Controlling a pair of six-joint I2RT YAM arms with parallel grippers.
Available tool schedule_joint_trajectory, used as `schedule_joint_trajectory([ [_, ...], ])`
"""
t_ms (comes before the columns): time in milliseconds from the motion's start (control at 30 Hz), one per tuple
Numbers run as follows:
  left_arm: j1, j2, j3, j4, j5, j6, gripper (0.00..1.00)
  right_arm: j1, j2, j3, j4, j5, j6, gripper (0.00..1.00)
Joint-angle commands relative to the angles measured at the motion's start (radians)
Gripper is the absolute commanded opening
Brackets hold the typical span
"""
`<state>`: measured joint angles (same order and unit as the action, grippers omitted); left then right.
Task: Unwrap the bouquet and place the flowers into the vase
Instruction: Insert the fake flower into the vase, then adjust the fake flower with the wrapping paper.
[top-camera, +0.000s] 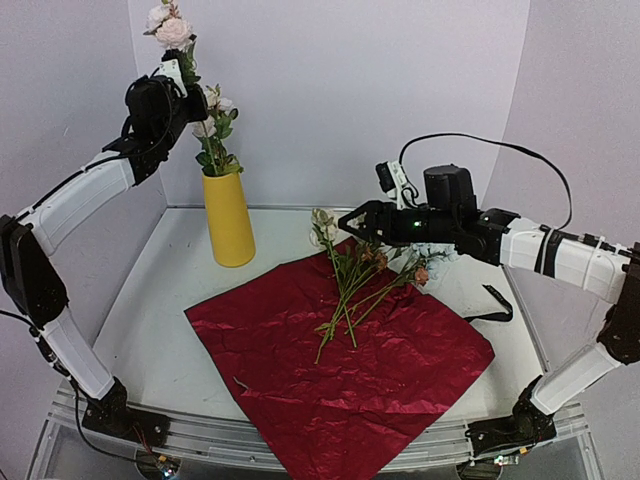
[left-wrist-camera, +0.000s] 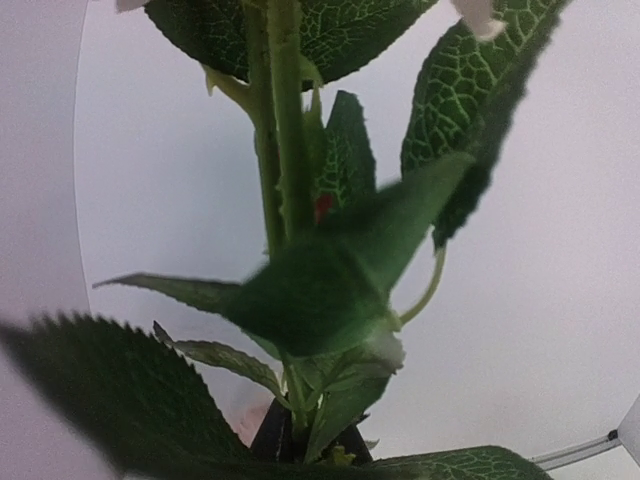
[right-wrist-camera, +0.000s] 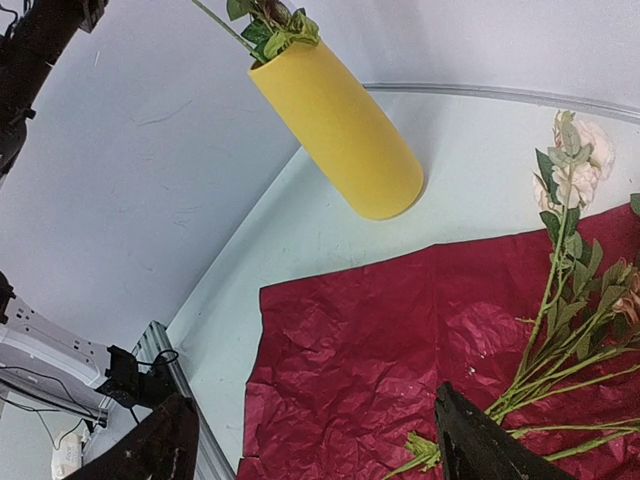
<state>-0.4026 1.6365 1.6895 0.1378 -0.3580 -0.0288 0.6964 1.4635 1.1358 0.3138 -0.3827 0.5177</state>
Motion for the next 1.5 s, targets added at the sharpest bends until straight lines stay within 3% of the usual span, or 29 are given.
schedule_joint_trajectory([
  [0,0.005,-0.034,-0.082,0.025,0.031,-0.076,0.09,0.005,-0.031,0.017,-0.005,0.007,-0.024,0.82],
  [100,0.005,-0.044,-0.134,0.026,0.036,-0.107,0.12,0.005,-0.037,0.013,-0.011,0.009,-0.026,0.82],
  [267,0.005,-0.048,-0.212,0.017,0.078,-0.139,0.34,0.005,-0.055,0.0,-0.021,0.016,-0.028,0.82],
  [467,0.005,-0.065,-0.288,0.008,0.097,-0.198,0.5,0.005,-0.094,-0.036,-0.031,0.023,-0.015,0.82],
  [667,0.005,-0.112,-0.351,-0.028,0.129,-0.27,0.59,0.005,-0.149,-0.085,-0.042,0.033,0.006,0.82],
  [1000,0.003,-0.263,-0.49,-0.16,0.195,-0.456,0.63,0.006,-0.247,-0.197,-0.068,0.066,0.08,0.82],
  [1233,0.004,-0.375,-0.627,-0.266,0.328,-0.643,0.65,0.005,-0.312,-0.294,-0.113,0.125,0.149,0.82],
  [1467,-0.01,-0.461,-0.782,-0.311,0.459,-0.829,0.67,0.005,-0.343,-0.371,-0.169,0.186,0.244,0.69],
])
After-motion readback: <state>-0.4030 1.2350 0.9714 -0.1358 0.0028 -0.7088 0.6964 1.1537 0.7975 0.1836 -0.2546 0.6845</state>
